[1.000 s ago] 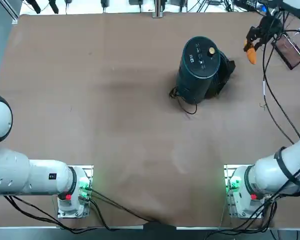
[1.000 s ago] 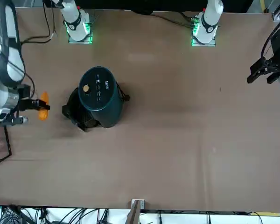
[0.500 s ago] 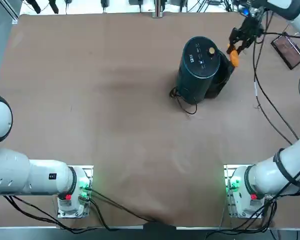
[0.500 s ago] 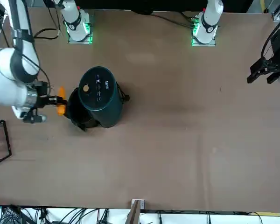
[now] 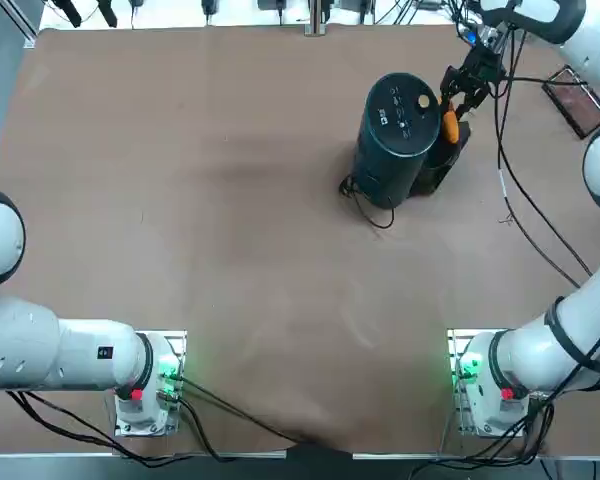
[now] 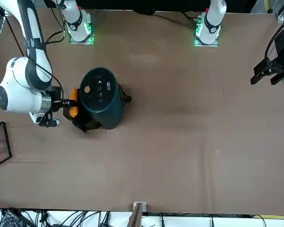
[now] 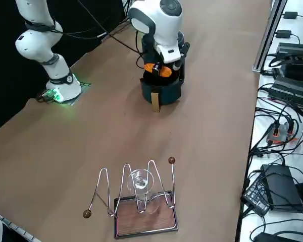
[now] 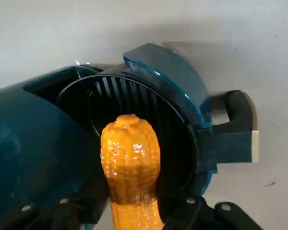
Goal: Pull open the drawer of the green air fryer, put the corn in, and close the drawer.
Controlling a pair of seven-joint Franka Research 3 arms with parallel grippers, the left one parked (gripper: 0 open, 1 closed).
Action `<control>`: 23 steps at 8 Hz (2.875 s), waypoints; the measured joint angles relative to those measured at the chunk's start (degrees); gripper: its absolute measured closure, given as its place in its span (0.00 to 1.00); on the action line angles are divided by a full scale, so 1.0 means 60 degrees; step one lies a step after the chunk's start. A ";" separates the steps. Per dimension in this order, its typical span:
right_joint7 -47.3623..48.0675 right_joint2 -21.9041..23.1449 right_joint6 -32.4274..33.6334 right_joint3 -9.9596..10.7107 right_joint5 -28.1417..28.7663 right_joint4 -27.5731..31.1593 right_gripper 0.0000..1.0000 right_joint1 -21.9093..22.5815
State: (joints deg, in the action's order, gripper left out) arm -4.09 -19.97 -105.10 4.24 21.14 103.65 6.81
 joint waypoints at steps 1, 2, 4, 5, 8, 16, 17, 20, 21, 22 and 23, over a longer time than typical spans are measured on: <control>0.0000 -0.0103 -0.0009 0.0000 0.0004 0.0000 0.35 0.0044; 0.0001 -0.0163 -0.0016 -0.0001 0.0007 0.0000 0.29 0.0098; 0.0003 -0.0180 -0.0015 0.0021 0.0008 -0.0043 0.00 0.0134; 0.0008 -0.0158 -0.0017 0.0110 0.0007 -0.0125 0.00 0.0105; 0.1217 0.0044 0.0113 0.0395 0.0035 -0.0367 0.01 -0.0971; 0.7126 -0.0850 -0.0253 0.0338 0.1830 -0.0280 0.01 -0.2890; 0.7339 -0.0984 -0.0346 0.0340 0.2313 -0.0226 0.01 -0.2897; 0.7634 -0.1228 -0.0527 0.0341 0.2644 -0.0051 0.01 -0.2913; 0.7642 -0.1233 -0.0555 0.0339 0.2648 0.0015 0.00 -0.2904; 0.7646 -0.1232 -0.0615 0.0332 0.2651 0.0080 0.00 -0.2881; 0.7649 -0.1233 -0.0686 0.0299 0.2653 0.0148 0.00 -0.2850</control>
State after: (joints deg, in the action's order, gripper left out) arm 41.80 -27.36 -109.22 6.04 37.06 104.54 -10.29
